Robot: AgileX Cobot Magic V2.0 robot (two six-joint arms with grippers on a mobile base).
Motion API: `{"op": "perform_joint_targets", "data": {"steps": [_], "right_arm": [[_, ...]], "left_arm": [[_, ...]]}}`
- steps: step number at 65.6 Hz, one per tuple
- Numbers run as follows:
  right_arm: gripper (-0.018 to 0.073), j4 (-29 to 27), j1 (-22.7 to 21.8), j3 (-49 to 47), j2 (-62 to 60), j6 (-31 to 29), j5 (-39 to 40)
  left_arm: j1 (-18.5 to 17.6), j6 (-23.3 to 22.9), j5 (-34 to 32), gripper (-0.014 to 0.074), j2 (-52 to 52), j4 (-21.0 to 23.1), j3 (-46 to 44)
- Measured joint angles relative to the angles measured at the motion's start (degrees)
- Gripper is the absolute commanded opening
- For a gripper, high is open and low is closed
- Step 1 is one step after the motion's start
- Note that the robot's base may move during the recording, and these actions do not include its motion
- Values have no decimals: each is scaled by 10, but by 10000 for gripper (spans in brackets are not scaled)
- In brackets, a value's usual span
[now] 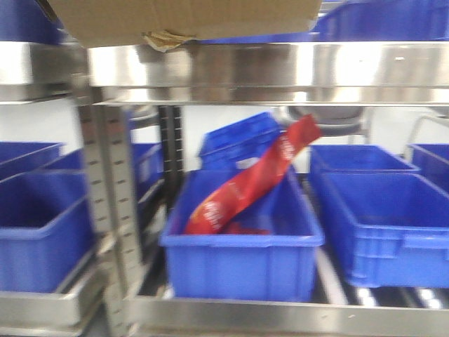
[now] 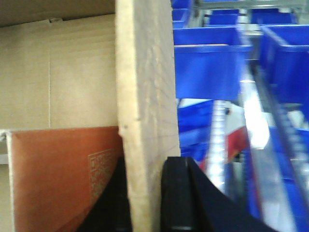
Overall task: Stack two boxes on right shelf middle
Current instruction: 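Lower the held boxes onto the middle shelf level above the bins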
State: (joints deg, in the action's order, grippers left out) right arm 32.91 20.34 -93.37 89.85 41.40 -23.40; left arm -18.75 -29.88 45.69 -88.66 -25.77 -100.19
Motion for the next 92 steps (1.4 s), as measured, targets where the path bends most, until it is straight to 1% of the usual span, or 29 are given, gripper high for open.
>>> {"op": "perform_joint_targets", "data": {"steps": [92], "right_arm": [[-162, 0, 0, 0, 0, 0, 1]], "left_arm": [[0, 0, 0, -111, 0, 0, 0]]}}
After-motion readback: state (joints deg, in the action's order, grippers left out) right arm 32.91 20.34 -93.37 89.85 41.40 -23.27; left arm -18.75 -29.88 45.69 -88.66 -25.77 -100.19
